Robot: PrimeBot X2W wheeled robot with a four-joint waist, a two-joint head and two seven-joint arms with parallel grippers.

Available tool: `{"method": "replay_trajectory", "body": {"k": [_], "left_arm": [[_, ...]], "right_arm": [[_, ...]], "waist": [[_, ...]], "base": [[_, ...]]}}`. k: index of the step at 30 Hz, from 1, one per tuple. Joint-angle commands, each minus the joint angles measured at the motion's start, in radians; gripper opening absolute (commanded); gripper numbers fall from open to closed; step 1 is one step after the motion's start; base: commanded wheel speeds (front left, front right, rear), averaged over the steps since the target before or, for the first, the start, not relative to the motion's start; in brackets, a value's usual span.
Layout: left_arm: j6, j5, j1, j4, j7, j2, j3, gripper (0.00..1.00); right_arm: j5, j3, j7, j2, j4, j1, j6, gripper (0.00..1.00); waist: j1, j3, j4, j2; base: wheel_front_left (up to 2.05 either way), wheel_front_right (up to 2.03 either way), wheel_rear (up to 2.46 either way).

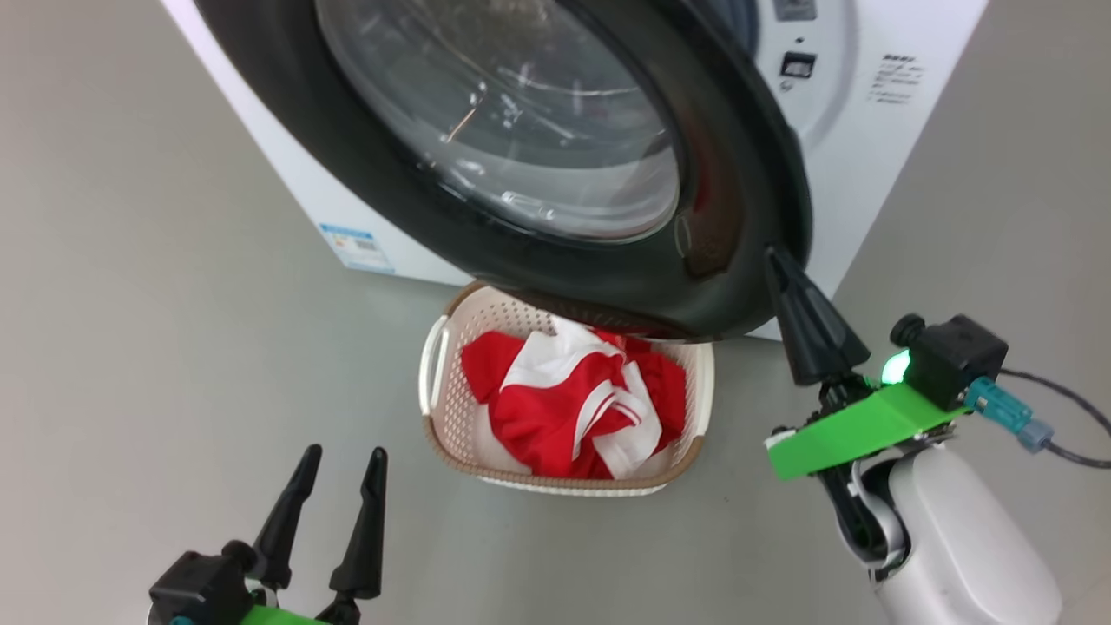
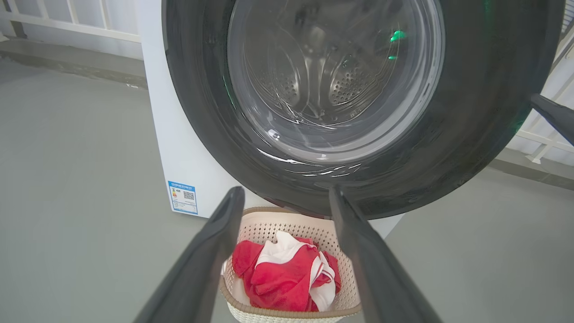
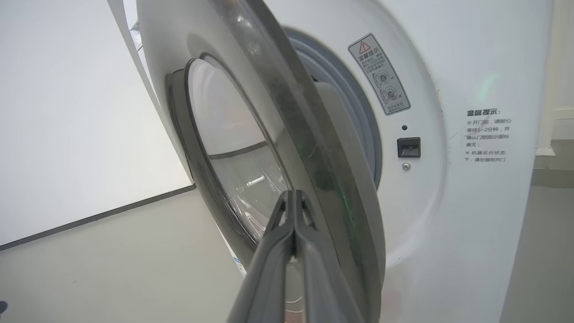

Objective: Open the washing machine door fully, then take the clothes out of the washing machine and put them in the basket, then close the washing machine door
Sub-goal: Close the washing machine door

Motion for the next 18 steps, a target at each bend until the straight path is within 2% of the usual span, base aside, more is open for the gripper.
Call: {"method": "replay_trajectory", "body": {"k": [1,18], "left_arm": [[-0.005,-0.006,-0.033,-0.023,-0.012,0.008,0.027,1.0],[-0.005,-0.052,-0.149,-0.033,-0.012,-0.009,-0.034,1.0]], "right_arm": [[-0.008,0.014,-0.006,0.007,-0.022,-0.036,0.007,0.0],[-0.056,-0.111,-0.006,0.007,-0.014,-0.231,0.007,0.0]], "waist": [[0.0,0.038,0.033,0.0],[0.0,0.195,0.091,0.0]], "base": [[0.0,0.0,0.0],[0.0,0.0,0.0]]}}
